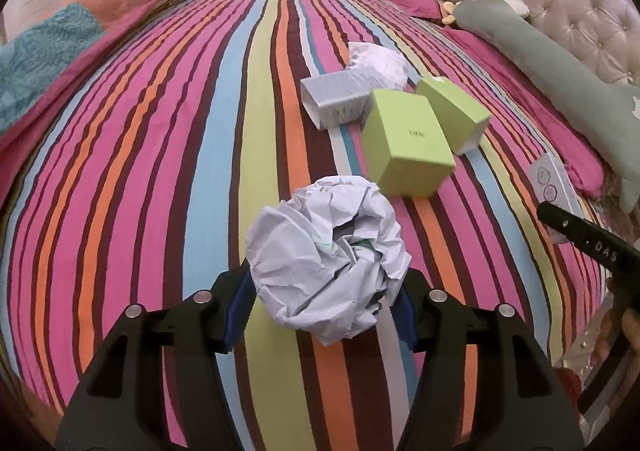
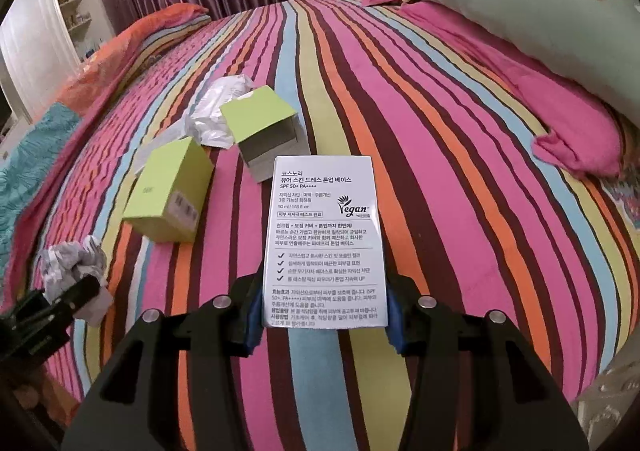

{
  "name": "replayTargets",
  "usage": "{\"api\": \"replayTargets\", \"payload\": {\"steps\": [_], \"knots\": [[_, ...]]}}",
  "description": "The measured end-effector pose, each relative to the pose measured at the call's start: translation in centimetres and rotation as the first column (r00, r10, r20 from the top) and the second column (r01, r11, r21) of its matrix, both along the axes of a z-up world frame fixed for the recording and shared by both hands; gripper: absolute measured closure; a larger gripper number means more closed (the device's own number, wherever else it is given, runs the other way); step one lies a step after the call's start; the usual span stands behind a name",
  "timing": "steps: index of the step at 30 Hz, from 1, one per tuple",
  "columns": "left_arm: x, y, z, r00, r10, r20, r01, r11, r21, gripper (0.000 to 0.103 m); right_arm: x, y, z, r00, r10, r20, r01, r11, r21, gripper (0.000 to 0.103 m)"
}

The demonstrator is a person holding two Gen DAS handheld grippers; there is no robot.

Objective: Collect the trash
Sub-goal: 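Carry the paper ball and leaflet with both grippers over the wastebasket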

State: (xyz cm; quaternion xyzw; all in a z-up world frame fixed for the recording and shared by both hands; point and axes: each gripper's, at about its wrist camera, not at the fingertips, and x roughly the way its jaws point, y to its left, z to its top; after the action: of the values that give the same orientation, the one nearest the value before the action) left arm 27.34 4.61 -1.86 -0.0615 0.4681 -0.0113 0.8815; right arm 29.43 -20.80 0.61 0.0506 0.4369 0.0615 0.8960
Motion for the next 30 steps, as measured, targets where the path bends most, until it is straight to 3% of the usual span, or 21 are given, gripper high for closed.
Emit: {"api": "replayTargets", "payload": {"steps": [19, 30], "knots": [[-9.4, -0.7, 1.2, 0.999, -0.001, 0.043, 0.003, 0.999, -0.034, 0.046, -8.4, -0.3, 1.0, 0.998, 0.041, 0.038, -0.042, 0.998, 0.045, 0.058], [-14.4, -2.1, 2.5, 0.995, -0.069, 0.067, 0.072, 0.996, -0.045, 0.046, -12.6, -0.7, 1.1, 0.998, 0.034, 0.048, -0.036, 0.998, 0.052, 0.058]]}}
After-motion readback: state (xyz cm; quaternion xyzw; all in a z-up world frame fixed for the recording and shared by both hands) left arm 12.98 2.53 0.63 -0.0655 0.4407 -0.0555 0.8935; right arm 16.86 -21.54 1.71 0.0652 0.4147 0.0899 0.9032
